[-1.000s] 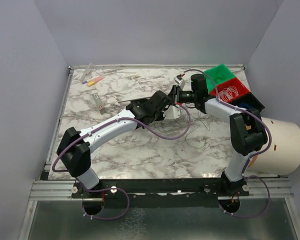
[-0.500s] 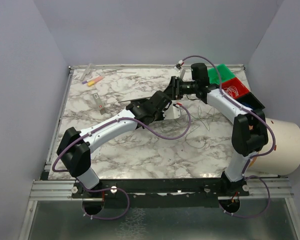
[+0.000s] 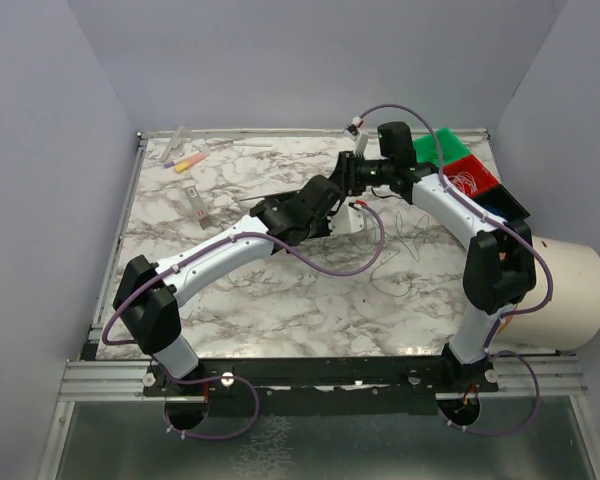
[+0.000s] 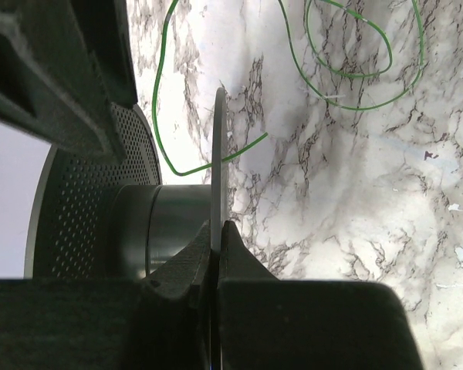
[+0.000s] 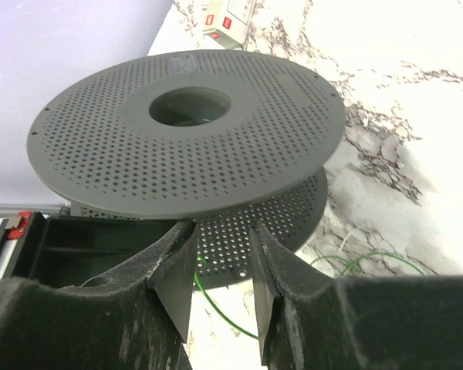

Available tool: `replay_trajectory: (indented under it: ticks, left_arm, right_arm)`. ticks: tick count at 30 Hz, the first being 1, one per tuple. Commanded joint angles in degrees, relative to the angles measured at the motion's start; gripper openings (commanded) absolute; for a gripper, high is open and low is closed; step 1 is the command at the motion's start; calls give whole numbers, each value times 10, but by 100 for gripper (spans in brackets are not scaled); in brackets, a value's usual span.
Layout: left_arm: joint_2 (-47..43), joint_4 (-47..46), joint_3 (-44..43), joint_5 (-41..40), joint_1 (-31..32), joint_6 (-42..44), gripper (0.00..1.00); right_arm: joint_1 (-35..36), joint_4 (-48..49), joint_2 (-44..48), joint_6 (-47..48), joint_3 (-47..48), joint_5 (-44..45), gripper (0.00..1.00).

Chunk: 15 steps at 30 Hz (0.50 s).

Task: Wrap the cables

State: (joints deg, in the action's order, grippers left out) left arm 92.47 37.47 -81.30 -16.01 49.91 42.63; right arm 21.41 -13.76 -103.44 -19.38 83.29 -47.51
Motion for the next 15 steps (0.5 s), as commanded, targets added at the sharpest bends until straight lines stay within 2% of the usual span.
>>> replay_trajectory:
  ticks: [1, 6, 15]
  left_arm:
    - [-13, 6, -25, 8, 4, 3, 0]
    - [-14, 6, -22, 12, 3, 2, 0]
    - [-15, 9, -27, 18, 3, -1, 0]
  right_arm:
    - [14, -16, -1, 19, 26, 17, 34]
    - [19, -39, -8, 43, 28, 25, 16]
    - [30, -71, -12, 85, 13, 21, 4]
